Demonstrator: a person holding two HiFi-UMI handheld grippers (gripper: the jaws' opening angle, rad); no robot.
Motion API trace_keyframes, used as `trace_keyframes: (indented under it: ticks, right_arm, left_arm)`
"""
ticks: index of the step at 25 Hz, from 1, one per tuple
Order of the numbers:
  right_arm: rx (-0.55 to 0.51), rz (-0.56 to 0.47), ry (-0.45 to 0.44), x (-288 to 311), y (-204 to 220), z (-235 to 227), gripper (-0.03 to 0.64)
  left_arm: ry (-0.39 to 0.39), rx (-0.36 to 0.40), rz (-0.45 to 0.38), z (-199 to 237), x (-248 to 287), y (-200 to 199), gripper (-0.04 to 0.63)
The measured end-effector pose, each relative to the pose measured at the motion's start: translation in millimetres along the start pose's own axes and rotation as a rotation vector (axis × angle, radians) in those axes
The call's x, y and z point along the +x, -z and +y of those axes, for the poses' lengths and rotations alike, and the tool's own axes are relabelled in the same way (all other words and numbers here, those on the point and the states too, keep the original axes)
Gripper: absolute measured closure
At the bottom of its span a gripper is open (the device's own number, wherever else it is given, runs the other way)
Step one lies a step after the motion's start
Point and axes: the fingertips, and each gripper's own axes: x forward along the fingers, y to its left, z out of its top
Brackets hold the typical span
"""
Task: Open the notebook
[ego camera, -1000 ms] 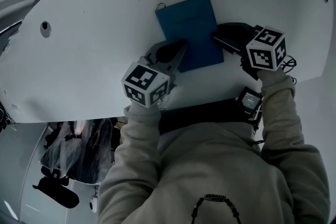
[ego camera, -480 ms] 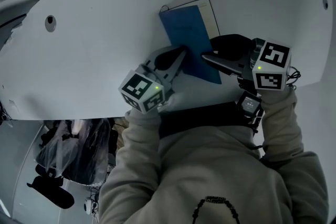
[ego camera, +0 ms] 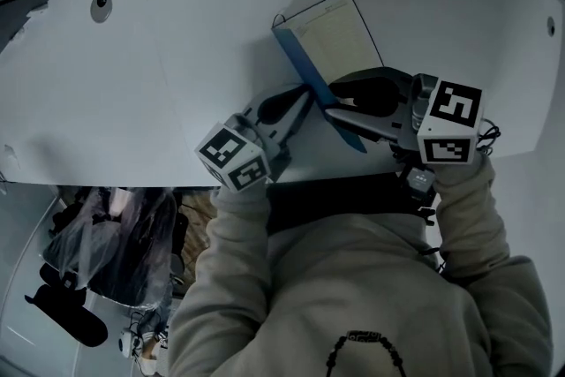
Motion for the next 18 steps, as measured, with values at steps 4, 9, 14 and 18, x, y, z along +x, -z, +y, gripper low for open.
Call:
trace_keyframes:
  ticks: [4, 9, 14, 18]
  right_arm:
    - [-0.009, 0.02, -0.045, 7.5, -3.2, 8.2, 0.499]
    - [0.005, 0.065, -0.121, 42.5, 8.3, 32.3, 0.499]
    - [0.047, 0.086, -0.193, 69.8, 17.3, 52.7, 0.5]
    - [0.05, 0.133, -0.196, 69.8, 24.0, 52.9, 0.5]
  left_arm:
    - [-0.013, -0.008, -0.032, -1.2, -7.8, -2.0, 0.594]
    - [-0.056, -0.032, -0.105, 7.0, -44.4, -4.1, 0.594]
    - [-0.102, -0.062, -0.163, 7.5, -85.7, 0.9, 0.594]
    - [-0.113, -0.091, -0.22, -3.8, -100.8, 1.8, 0.594]
